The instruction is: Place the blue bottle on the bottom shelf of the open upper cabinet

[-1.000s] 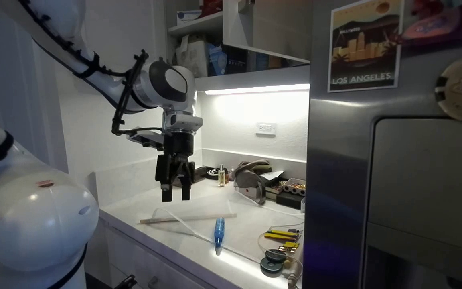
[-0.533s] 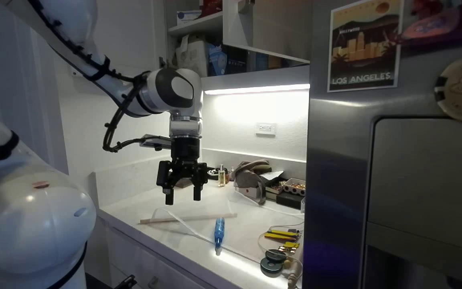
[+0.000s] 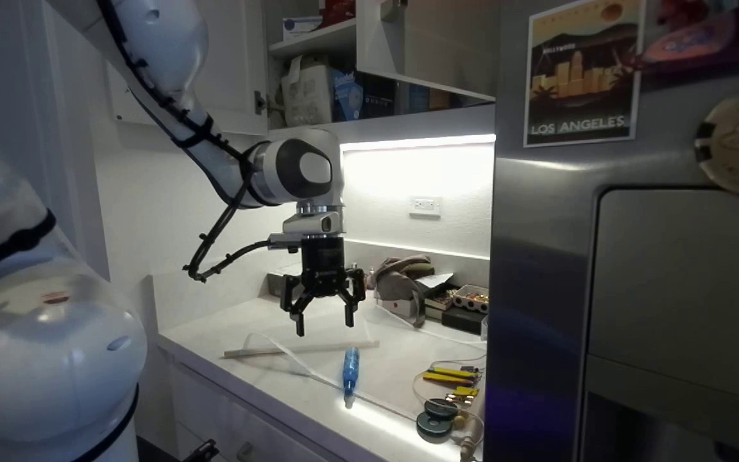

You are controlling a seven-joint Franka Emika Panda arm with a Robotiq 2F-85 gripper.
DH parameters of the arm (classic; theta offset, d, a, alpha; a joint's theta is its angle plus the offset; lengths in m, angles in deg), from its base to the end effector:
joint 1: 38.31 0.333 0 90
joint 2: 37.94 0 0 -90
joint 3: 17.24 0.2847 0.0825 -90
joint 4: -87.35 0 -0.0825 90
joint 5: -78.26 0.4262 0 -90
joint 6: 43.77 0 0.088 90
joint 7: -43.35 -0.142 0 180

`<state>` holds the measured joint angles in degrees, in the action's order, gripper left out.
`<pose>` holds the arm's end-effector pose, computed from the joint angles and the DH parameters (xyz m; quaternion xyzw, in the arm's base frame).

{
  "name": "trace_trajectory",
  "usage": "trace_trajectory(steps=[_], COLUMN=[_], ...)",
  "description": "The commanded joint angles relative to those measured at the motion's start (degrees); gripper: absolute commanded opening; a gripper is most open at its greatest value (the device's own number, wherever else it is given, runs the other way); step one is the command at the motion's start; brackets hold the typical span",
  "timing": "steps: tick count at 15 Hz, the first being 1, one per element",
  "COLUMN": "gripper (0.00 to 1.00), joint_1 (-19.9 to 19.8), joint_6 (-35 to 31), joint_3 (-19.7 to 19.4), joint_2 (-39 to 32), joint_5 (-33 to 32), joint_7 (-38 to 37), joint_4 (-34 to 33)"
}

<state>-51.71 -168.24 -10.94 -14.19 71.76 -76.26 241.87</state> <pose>0.4044 -0.0651 0.2600 0.4723 -0.8771 0.0237 0.0844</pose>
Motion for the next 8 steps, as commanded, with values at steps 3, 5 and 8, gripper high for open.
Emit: trace_trajectory(steps=[3, 5, 8], gripper=[1.00, 1.00, 1.00], joint_1=[-2.2, -2.2, -0.3], joint_6=[-7.2, -8.7, -9.2], joint_3=[0.2, 0.5, -0.5], joint_2=[-7.2, -9.5, -12.9], joint_5=[-4.8, -7.6, -9.4], joint_7=[-19.2, -27.7, -34.9], joint_4=[-3.0, -3.5, -4.7])
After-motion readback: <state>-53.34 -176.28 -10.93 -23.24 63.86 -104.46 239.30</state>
